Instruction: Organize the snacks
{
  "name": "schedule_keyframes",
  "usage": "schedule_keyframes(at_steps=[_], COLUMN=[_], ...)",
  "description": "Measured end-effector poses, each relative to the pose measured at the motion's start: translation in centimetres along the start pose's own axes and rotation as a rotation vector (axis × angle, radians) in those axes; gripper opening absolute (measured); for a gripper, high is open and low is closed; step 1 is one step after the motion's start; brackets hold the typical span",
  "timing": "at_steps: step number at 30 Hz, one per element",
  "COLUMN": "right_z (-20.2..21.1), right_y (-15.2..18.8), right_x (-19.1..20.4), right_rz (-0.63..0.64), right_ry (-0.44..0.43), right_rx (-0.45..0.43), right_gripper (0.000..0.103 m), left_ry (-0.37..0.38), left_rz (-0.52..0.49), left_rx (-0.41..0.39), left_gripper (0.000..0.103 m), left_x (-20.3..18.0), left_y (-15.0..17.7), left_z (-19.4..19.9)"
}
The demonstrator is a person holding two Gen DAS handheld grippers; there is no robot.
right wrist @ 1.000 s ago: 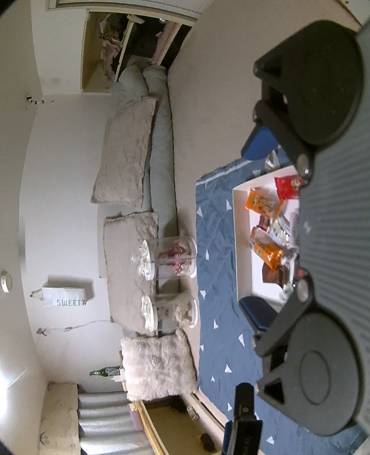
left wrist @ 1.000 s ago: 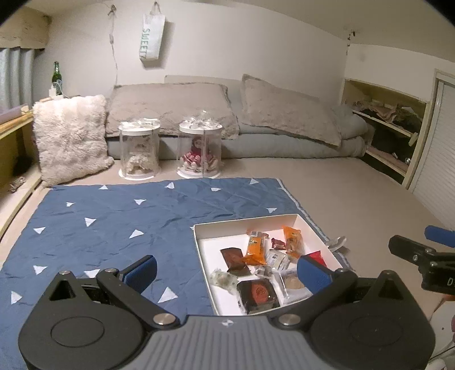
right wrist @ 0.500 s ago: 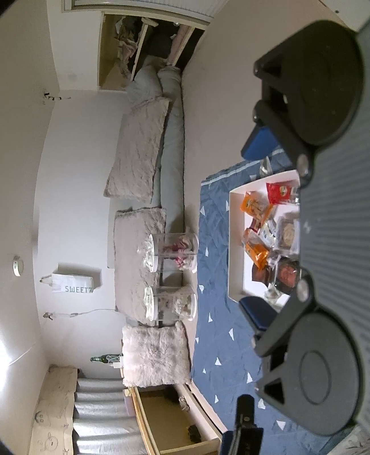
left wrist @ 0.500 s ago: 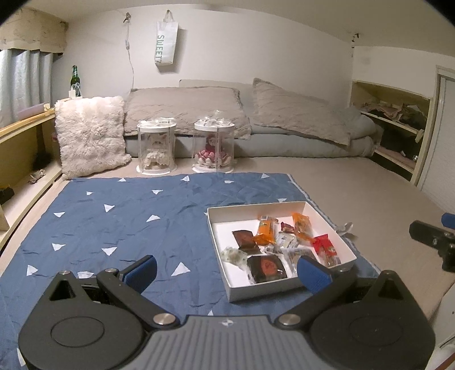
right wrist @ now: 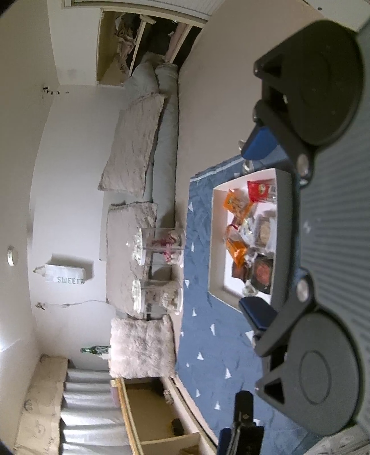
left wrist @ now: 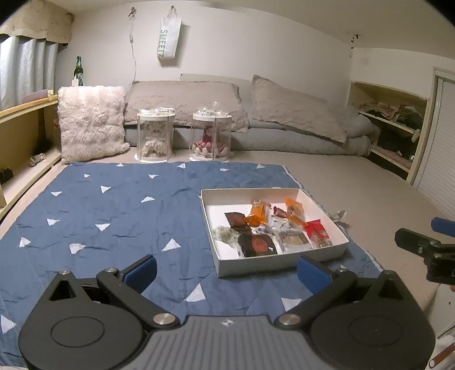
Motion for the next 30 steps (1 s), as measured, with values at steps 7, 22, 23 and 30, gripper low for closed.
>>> schedule_keyframes(at_steps=[7,22,23,30], right_z=[0.0,0.6,0.6,0.3], right_y=[1.5,2.7,2.8,2.8], right_x=[0.2,1.0,1.0,0.9], right_rz=[0.003,0.009,0.009,0.011], right_ry=[0.003,-0.013,-0.013,-0.019], right_rx=[0.024,0.044,0.046,0.055], right_gripper=[0.102,0.102,0.102,0.102], left_ry=[-0.011,-0.023,-0.022,-0.022], left_rz=[0.008,0.011,0.010,0.012], left_rx=[0.002,0.004,0.004,0.000], left_gripper=[0.103,0.103,0.103,0.103], left_x=[0.6,1.3,1.3,1.4], left_y=[1.0,2.0,2.0,1.9], left_z=[0.5,0.7,0.7,0.7])
Point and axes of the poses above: each gripper's, at about its wrist camera, not at the fingertips, and z roughly against the way its jaws point, x to its left, y to its underside, the point moved 4 cm from there along -z, roughly the way its jaws point, and after that the axes turned 6 degrees about -y, right-handed, at the moved point
